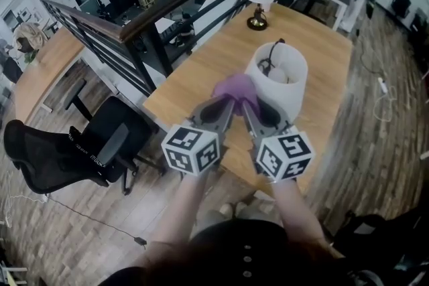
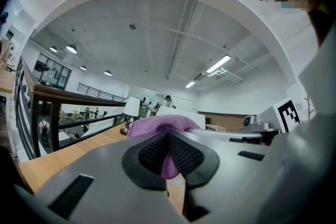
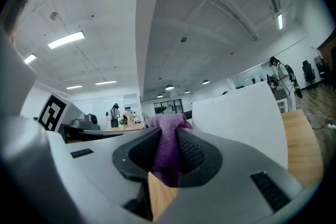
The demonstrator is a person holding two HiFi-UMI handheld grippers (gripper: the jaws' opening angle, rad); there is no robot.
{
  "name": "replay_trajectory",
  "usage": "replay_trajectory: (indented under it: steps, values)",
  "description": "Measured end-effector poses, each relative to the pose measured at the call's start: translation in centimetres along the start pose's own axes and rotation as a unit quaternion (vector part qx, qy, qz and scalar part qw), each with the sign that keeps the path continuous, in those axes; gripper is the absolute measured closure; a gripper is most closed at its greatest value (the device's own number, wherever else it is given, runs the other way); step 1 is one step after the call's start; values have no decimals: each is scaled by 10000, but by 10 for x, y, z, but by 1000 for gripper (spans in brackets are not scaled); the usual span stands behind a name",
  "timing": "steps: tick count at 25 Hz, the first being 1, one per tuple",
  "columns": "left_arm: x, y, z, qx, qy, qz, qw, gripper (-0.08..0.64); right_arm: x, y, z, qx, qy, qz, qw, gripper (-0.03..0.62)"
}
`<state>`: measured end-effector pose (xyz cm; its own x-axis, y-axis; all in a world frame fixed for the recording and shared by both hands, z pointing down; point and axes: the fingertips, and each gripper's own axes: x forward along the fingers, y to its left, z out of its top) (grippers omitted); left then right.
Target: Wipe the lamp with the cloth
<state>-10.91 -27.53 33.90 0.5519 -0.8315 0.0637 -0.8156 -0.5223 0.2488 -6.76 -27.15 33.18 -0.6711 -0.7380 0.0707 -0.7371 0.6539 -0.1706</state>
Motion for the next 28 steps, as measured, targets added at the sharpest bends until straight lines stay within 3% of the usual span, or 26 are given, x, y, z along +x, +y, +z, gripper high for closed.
replay_trajectory:
  steps: [28]
  values:
    - [-2, -6, -96, -624, 883, 161, 9940, 549, -17, -6, -85, 372, 802, 72, 9961, 514]
